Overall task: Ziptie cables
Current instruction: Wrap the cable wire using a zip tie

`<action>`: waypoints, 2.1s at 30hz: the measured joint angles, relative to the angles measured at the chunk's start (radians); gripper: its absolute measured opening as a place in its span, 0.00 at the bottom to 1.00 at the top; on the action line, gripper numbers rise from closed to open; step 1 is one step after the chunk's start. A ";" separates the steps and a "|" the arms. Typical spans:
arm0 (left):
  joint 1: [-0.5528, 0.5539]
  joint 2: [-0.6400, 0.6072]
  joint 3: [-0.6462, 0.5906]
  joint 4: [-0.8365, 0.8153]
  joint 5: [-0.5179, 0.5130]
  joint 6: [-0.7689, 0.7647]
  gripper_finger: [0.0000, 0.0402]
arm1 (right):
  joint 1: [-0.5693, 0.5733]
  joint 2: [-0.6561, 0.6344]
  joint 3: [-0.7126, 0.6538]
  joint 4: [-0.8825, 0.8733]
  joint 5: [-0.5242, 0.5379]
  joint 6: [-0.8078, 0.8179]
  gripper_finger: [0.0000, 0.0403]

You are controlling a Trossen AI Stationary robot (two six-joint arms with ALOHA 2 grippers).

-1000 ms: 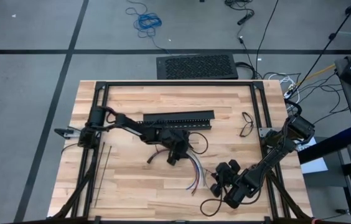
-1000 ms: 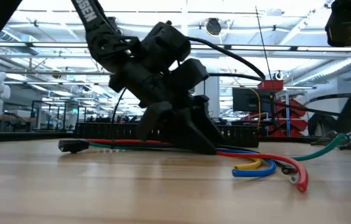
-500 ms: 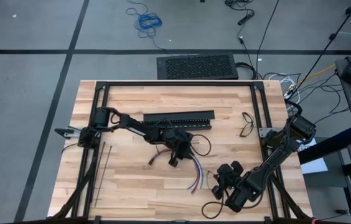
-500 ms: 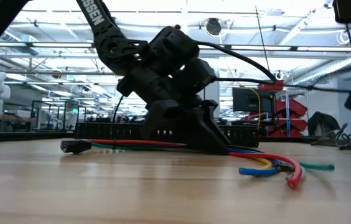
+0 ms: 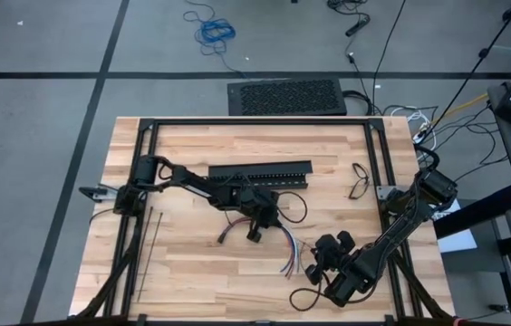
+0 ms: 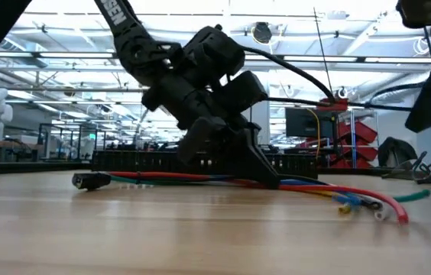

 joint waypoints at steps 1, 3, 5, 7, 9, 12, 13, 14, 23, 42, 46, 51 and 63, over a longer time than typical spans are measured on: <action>0.000 -0.018 -0.001 -0.013 -0.023 0.000 0.01 | 0.006 0.007 -0.001 0.003 0.038 0.022 0.00; 0.002 -0.064 -0.004 -0.076 -0.086 0.002 0.01 | 0.016 0.025 -0.001 0.022 0.123 0.067 0.00; 0.006 -0.101 -0.008 -0.111 -0.146 0.002 0.01 | 0.022 0.047 -0.001 0.052 0.180 0.103 0.00; 0.008 -0.139 -0.008 -0.130 -0.184 0.003 0.01 | 0.022 0.083 -0.001 0.079 0.204 0.122 0.00; 0.006 -0.170 -0.003 -0.120 -0.189 0.000 0.01 | 0.018 0.124 -0.001 0.115 0.211 0.135 0.00; 0.003 -0.190 -0.003 -0.122 -0.186 0.000 0.01 | -0.001 0.186 -0.001 0.162 0.216 0.149 0.00; 0.003 -0.191 -0.003 -0.127 -0.186 0.000 0.01 | -0.007 0.205 -0.001 0.177 0.218 0.150 0.00; 0.003 -0.191 -0.004 -0.128 -0.186 -0.001 0.01 | -0.009 0.221 -0.001 0.188 0.234 0.150 0.00; 0.003 -0.170 -0.002 -0.219 -0.178 0.003 0.05 | 0.000 0.220 0.008 0.140 0.271 0.146 0.00; -0.014 -0.245 0.001 -0.597 -0.327 -0.212 0.40 | 0.030 0.157 0.008 -0.141 0.232 0.125 0.00; -0.016 -0.245 0.001 -0.647 -0.414 -0.262 0.40 | 0.028 0.157 0.008 -0.135 0.233 0.124 0.00; -0.012 -0.223 0.000 -0.638 -0.360 -0.284 0.40 | 0.028 0.157 0.008 -0.125 0.229 0.121 0.00; -0.011 -0.109 0.002 -0.611 -0.288 -0.322 0.26 | 0.028 0.157 0.008 -0.099 0.207 0.112 0.00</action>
